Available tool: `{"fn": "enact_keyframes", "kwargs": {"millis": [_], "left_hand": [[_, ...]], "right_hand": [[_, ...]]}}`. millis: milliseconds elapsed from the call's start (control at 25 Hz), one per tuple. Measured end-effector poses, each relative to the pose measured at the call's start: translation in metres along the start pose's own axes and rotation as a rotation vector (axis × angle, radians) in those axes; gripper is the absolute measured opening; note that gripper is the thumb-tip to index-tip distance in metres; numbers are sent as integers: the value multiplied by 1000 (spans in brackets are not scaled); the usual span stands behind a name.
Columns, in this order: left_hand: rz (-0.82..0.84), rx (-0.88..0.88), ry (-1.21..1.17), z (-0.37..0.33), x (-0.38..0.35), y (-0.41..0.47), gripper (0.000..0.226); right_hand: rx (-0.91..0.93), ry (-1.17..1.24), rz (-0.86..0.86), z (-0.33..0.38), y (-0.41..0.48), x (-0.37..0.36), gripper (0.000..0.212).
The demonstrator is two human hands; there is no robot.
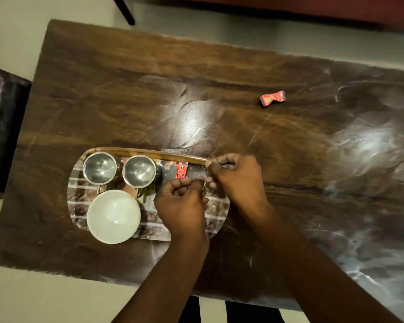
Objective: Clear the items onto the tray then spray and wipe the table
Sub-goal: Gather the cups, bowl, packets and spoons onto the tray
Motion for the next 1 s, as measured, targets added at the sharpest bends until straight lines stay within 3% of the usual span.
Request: {"fn": "enact_keyframes", "kwargs": {"millis": [240,400,720,1000], "left_hand": [[415,-621,430,-38,-100,1,27],[498,-921,665,-47,-181,13,38],[413,-922,812,-34,-245,27,29],[539,-525,403,-28,-190,-7,27]], "right_hand": [[-51,172,-138,3,37,89,9],[-86,310,-147,-1,56,129,3],[-80,382,-120,-3,81,160,15],[-148,546,-51,14,89,149,33]]}}
Point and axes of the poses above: each hand's wrist, its own y-axis towards the middle knuckle, its own x-axis out of the back of the hand, z = x × y, the point moved 1 cm from there along y, towards the middle knuckle, and after that the axes turned 4 degrees about -z, right-handed, at the moved point
